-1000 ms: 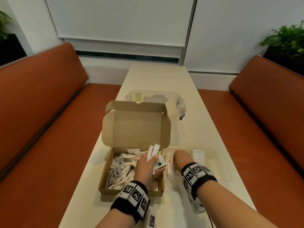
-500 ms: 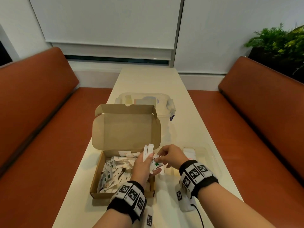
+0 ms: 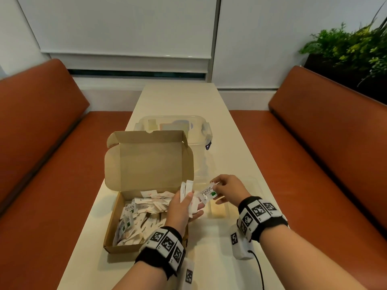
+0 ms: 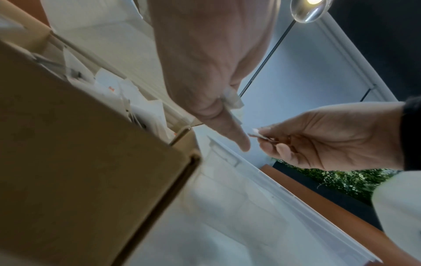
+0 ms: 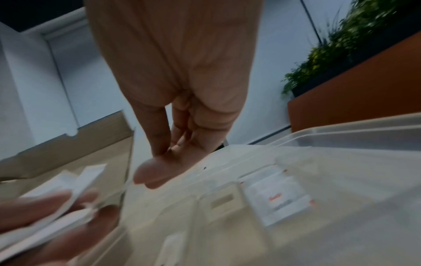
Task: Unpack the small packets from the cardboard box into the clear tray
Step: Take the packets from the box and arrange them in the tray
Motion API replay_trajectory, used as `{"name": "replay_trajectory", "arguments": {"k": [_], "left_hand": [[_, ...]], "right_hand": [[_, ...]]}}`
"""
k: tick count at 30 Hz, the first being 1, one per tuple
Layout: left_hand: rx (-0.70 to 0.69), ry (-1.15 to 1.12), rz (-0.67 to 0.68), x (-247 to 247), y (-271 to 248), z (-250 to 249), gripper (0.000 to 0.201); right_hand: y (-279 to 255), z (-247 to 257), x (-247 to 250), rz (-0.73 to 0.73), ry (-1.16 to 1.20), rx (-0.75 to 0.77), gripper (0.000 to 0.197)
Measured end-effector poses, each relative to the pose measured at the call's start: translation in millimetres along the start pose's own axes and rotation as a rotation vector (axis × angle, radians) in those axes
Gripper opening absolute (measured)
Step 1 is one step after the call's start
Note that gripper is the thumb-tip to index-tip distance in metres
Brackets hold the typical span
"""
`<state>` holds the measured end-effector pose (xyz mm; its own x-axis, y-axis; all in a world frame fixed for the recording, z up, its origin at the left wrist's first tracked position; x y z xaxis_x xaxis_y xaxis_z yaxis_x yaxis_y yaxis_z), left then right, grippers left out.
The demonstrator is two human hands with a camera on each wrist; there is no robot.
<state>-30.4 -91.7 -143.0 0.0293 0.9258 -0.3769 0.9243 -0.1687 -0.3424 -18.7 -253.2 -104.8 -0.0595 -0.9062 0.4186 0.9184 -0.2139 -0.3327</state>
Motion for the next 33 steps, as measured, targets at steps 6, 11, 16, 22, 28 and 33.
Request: {"name": "replay_trajectory", "arguments": {"k": [6,11,16,22,28,33], "left_hand": [[0.019,-0.011,0.043,-18.1,1.6,4.8,0.013],[0.051,0.013,0.063,-25.1,2.3,12.2,0.017],[0.07,0.029,0.045,-25.7,2.5,16.9,0.02],[0.079,0.024,0.038,-26.8,0.9,16.6,0.02],[0.072,0.037,0.043,-27.8,-0.8,15.9,0.016],[0.074,0.041,0.049,-27.8,-1.6,14.8,0.013]], "right_hand": [[5.8,-32.9,61.3,-0.283,-0.012,-0.053,0.007],[2.7,-64.7,99.8,-0.44,-0.277,-0.151,0.013],[1.0,-65.4,91.4,-0.355,-0.453,-0.106,0.021],[1.6,-63.5,80.4,-0.233,-0.684,-0.138,0.024],[0.3,-65.3,81.1,-0.149,-0.78,-0.153,0.019],[0.6,-57.4,81.4,-0.217,-0.692,-0.095,0.008]]}}
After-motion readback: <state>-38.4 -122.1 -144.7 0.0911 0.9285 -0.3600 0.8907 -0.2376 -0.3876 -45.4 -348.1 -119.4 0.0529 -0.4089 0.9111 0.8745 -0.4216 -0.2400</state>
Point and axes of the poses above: each hand's wrist, its own y-axis towards the middle knuckle, its own x-axis out of the back of the hand, z = x × y, the point moved 1 cm from there along y, towards the middle knuckle, and after that the axes turned 2 degrees about -x, right-handed, at the moved point
